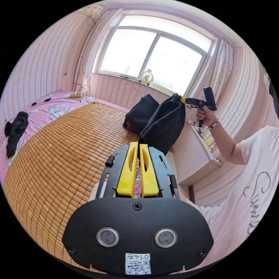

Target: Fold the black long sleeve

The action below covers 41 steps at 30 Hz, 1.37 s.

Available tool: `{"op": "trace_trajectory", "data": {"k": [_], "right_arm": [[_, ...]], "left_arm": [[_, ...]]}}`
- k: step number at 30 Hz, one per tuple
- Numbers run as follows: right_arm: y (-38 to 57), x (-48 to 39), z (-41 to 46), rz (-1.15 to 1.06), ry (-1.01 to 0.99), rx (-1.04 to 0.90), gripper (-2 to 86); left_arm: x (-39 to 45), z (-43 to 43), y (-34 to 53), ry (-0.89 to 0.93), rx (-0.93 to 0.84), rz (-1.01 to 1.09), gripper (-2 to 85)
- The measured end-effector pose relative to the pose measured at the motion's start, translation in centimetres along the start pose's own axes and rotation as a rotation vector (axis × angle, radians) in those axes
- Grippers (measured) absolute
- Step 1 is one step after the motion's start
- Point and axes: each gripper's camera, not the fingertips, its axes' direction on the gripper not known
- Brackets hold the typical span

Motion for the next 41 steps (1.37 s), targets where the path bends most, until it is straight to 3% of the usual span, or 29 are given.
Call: {"op": "trace_trajectory", "data": {"k": [3,7,10,13,19,23,26,36,41], "right_arm": [[-7.2,5.5,-0.9,0.052,0.231,-0.052,1.3],[-10.9,11.1,2.6,0.243,0.618,-0.066,0.4],[-8.8,12.5,10.9,0.207,0.574,-0.183,-0.3],[-6.2,15.0,18.5,0.293,0.691,-0.414,-0.8],[-4.9,13.3,18.7,0.356,0.660,-0.230,-0.8],[-2.5,8.4,17.2,0.275,0.677,-0.105,-0.7],[1.2,2.7,16.8,0.164,0.548,-0.032,-0.1],[11.7,-16.4,28.2,-0.036,0.045,-0.289,5.1],[12.9,-22.6,33.8,0.011,-0.156,-0.323,4.9]], "left_arm": [[-1.8,5.5,-8.4,0.065,0.040,-0.037,1.7],[-5.2,11.7,-12.9,-0.058,-0.064,-0.132,4.3],[-5.9,11.9,-9.6,-0.041,-0.080,-0.132,1.7],[-6.1,10.4,-4.2,-0.057,-0.143,-0.134,-0.4],[-6.0,2.6,7.8,-0.140,-0.253,-0.219,-0.9],[-4.2,-5.3,14.7,-0.259,-0.191,-0.319,-0.6],[-2.3,-11.1,19.1,-0.373,-0.122,-0.376,-0.1],[3.0,-27.6,33.4,-0.634,0.123,-0.638,3.9],[6.2,-33.8,41.5,-0.752,0.207,-0.750,4.4]]}}
